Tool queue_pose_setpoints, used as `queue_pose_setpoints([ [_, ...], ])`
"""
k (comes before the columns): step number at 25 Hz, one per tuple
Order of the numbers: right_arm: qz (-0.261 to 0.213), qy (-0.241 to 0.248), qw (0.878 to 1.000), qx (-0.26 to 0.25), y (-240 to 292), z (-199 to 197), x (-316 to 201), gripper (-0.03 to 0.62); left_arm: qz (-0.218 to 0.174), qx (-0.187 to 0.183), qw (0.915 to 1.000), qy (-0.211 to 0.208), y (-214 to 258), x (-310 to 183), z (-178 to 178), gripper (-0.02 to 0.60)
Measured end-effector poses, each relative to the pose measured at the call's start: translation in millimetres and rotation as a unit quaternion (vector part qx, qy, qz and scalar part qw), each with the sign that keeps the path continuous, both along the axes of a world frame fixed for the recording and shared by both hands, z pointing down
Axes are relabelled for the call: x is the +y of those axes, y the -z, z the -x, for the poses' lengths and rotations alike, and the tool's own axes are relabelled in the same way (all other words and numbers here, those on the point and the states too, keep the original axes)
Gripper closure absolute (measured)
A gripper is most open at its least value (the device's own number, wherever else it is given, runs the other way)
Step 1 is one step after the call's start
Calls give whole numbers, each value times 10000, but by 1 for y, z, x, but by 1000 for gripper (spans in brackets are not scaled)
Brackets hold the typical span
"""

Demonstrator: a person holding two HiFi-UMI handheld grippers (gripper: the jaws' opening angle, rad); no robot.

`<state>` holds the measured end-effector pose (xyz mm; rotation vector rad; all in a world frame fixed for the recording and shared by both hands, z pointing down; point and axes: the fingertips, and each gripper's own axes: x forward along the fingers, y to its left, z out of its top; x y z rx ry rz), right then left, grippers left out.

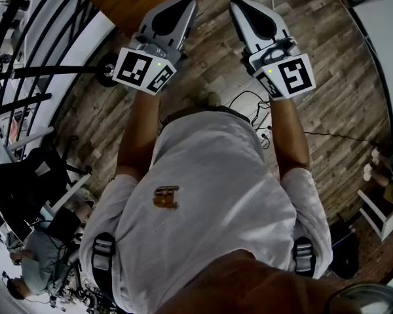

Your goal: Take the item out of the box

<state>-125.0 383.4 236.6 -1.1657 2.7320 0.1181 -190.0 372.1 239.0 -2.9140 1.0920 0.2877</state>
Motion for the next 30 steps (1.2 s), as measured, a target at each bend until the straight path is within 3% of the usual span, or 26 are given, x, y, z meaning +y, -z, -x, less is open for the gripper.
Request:
queue_pose_setpoints([
  [10, 108, -114, 9999, 13, -6, -60, -43, 562, -8, -7, 9999, 123, -3, -43, -38, 561],
  [19, 195, -226, 9995, 42, -16, -75, -84, 562, -8, 44, 9999, 92, -9, -87, -47, 561],
  [30, 280, -374, 9986, 249, -30, -88, -190, 562, -47, 149, 9998, -95, -19, -213, -65, 561],
])
